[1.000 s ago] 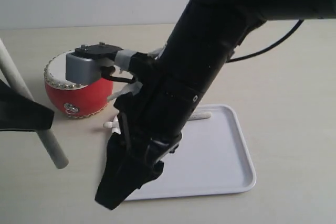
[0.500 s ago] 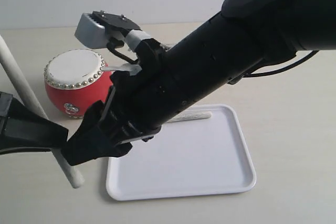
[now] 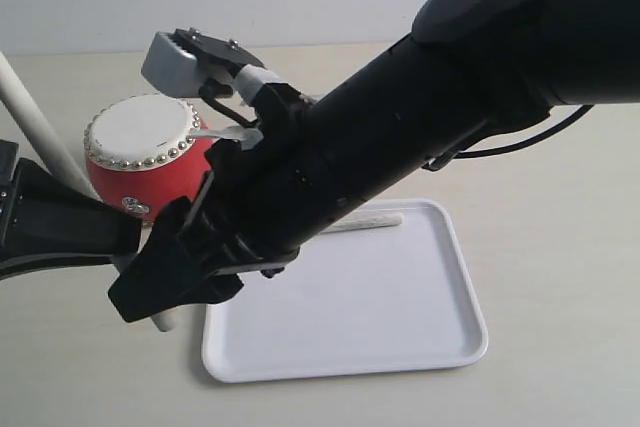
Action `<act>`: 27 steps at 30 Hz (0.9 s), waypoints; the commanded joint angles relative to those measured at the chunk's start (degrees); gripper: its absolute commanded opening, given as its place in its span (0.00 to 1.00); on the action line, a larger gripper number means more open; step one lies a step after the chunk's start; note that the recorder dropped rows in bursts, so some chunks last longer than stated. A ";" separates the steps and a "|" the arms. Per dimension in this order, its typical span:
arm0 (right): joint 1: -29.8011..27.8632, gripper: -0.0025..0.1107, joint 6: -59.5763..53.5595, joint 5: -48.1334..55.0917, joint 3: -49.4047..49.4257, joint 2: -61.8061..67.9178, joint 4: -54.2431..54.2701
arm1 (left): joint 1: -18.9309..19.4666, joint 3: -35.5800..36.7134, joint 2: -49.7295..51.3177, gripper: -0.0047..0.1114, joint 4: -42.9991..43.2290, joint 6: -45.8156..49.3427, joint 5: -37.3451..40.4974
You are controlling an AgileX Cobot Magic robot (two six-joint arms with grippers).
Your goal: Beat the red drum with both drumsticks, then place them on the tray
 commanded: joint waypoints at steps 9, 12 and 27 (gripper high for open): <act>0.09 0.43 -0.14 -2.29 0.23 -0.05 2.30 | -0.10 0.40 -0.04 0.04 -4.71 2.56 -0.56; 0.09 0.40 -0.14 -2.05 0.23 -0.05 2.30 | -0.10 0.40 -0.04 0.04 -4.55 2.82 -0.88; 0.09 0.02 0.08 -2.02 0.23 -0.05 3.78 | -0.10 0.40 -0.04 0.24 -4.16 4.00 -1.24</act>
